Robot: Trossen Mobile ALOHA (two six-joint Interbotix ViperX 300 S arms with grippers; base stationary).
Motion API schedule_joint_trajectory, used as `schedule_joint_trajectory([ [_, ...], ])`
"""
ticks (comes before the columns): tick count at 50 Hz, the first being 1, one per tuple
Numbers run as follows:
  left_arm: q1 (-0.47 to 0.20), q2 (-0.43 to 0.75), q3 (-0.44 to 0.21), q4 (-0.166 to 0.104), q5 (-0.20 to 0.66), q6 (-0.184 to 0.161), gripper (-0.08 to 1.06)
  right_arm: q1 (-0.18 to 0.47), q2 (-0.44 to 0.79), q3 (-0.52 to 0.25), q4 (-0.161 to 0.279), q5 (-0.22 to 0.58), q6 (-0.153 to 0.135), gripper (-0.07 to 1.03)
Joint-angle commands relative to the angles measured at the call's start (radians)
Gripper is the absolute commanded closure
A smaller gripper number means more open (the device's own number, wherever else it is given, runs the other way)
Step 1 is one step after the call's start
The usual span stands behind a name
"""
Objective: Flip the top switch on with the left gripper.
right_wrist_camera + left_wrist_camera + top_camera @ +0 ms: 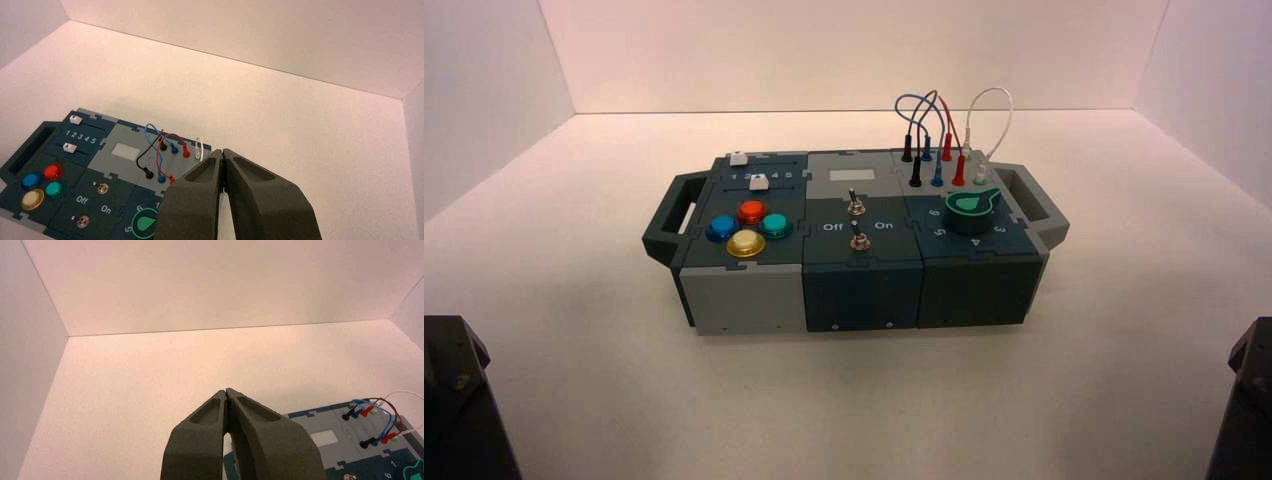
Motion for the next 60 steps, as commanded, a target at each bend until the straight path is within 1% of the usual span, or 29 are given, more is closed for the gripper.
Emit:
schedule_joint_trajectory([
  [1,0.003,0.008,-0.015,0.0,-0.009,0.002,1.01,-0.006,0.003,-0.015,0.005,-0.005,0.003,0.99],
  [27,0.003,0.017,-0.018,0.002,-0.008,0.003,1.01,-0.006,0.005,-0.014,0.008,-0.005,0.003,0.99],
  [35,0.003,0.017,-0.023,-0.003,0.011,0.002,1.01,-0.006,0.005,-0.011,0.015,0.006,0.005,0.99],
  [39,-0.002,0.02,-0.041,-0.012,0.052,0.0,1.01,-0.005,0.006,-0.009,0.031,0.025,0.005,0.99],
  [43,-0.017,0.029,-0.066,-0.018,0.117,-0.005,1.01,-0.005,0.018,-0.011,0.046,0.054,0.005,0.99],
  [46,-0.035,0.044,-0.087,-0.029,0.186,-0.012,1.01,-0.005,0.037,-0.012,0.052,0.075,0.006,0.99],
  [54,-0.094,0.109,-0.13,-0.052,0.313,-0.028,1.01,-0.006,0.138,-0.021,0.057,0.112,0.015,0.99],
  [60,-0.146,0.176,-0.161,-0.071,0.403,-0.041,1.01,-0.006,0.219,-0.044,0.064,0.137,0.015,0.99],
])
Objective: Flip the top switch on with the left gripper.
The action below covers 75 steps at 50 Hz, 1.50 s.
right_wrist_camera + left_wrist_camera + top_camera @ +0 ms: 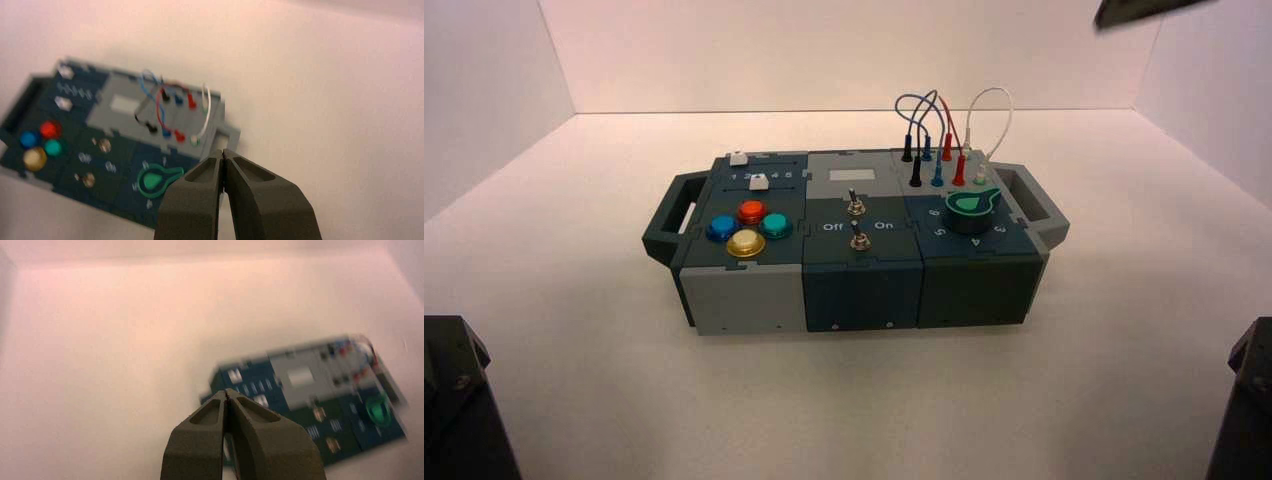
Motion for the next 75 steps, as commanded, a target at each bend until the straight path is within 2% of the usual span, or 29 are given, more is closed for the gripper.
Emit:
schedule_joint_trajectory([
  [1,-0.051,0.072,-0.066,-0.021,0.089,-0.02,1.01,-0.005,0.069,-0.049,0.012,0.012,0.005,0.99],
  [9,-0.112,0.156,-0.114,-0.04,0.193,-0.028,1.01,-0.003,0.135,-0.064,0.026,0.02,0.003,0.99],
  [15,-0.16,0.198,-0.143,-0.051,0.227,-0.031,1.01,-0.003,0.164,-0.067,0.034,0.023,0.002,0.99],
  [23,-0.218,0.244,-0.166,-0.075,0.239,-0.037,1.01,-0.003,0.193,-0.067,0.048,0.034,0.002,0.99],
  [40,-0.279,0.356,-0.176,-0.1,0.247,-0.038,1.01,-0.003,0.265,-0.071,0.067,0.037,0.002,0.99],
  [59,-0.33,0.459,-0.23,-0.101,0.244,-0.038,1.01,-0.003,0.426,-0.124,0.067,0.052,-0.005,0.99],
  [75,-0.351,0.523,-0.275,-0.114,0.247,-0.041,1.01,-0.003,0.56,-0.158,0.069,0.072,-0.009,0.99],
])
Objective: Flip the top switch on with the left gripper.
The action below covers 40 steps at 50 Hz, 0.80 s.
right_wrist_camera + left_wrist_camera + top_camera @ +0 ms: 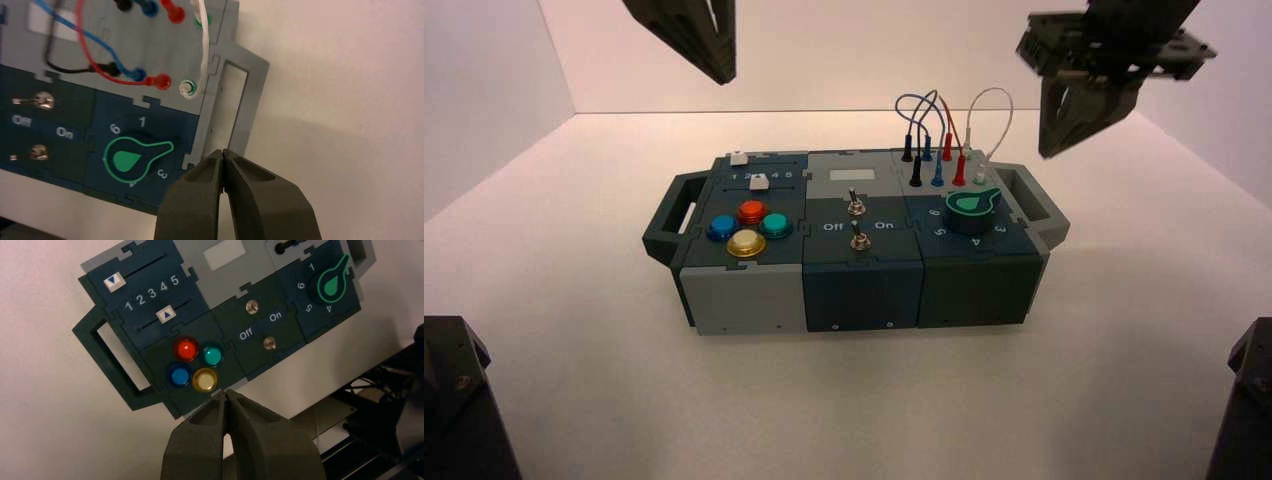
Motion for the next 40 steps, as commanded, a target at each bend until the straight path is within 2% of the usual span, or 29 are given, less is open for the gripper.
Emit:
schedule_joint_trajectory([
  [1,-0.008,0.009,-0.037,-0.005,-0.003,-0.006,1.01,-0.003,0.035,-0.037,0.003,0.005,-0.008,0.99],
  [40,-0.014,0.118,-0.055,-0.009,0.012,-0.006,1.01,-0.003,0.295,-0.16,0.005,0.054,-0.018,0.99],
])
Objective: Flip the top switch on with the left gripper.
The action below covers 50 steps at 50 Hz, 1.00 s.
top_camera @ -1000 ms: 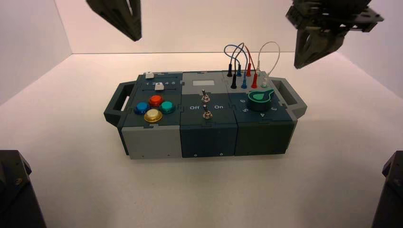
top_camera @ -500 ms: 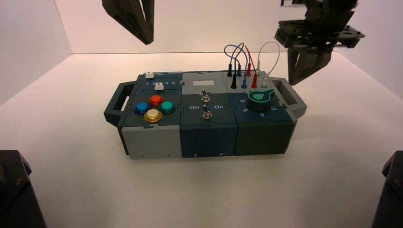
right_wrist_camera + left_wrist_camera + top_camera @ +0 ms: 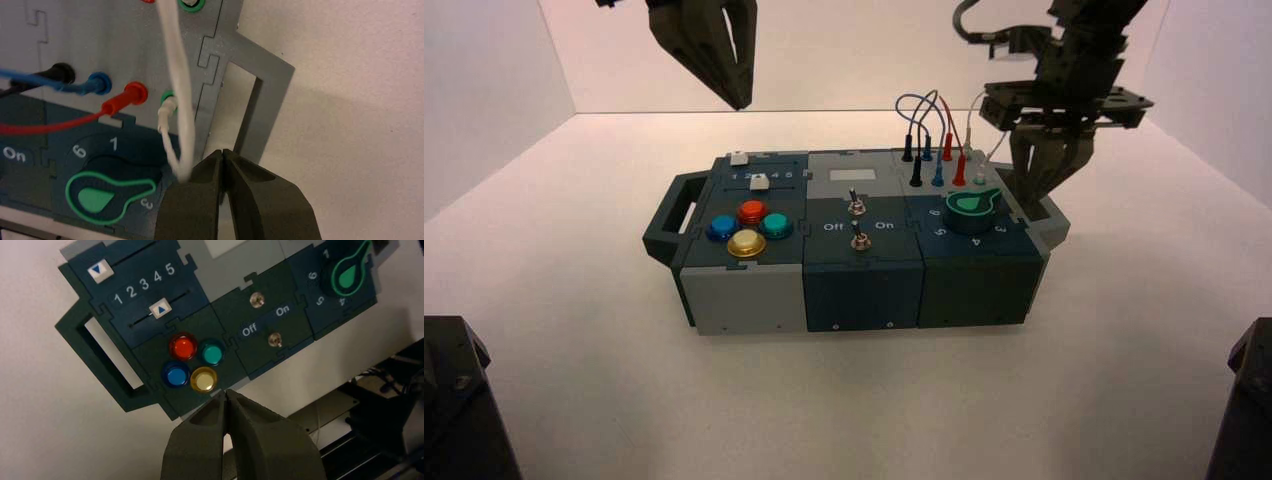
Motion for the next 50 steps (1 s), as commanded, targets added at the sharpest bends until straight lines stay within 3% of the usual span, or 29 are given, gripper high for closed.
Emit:
schedule_joint_trajectory([
  [1,-0.003,0.021,-0.034,-0.002,0.005,-0.006,1.01,-0.003,0.009,-0.037,0.0,0.005,-0.006,0.99],
  [17,-0.003,0.12,-0.069,-0.002,0.015,-0.011,1.01,-0.003,0.041,-0.061,-0.003,0.006,-0.008,0.98],
  [40,-0.003,0.302,-0.19,0.003,0.072,-0.015,1.01,-0.003,0.08,-0.06,-0.008,0.008,-0.008,0.99],
  [50,-0.003,0.37,-0.233,0.003,0.084,-0.037,1.01,-0.003,0.081,-0.06,-0.008,0.009,-0.008,0.98],
])
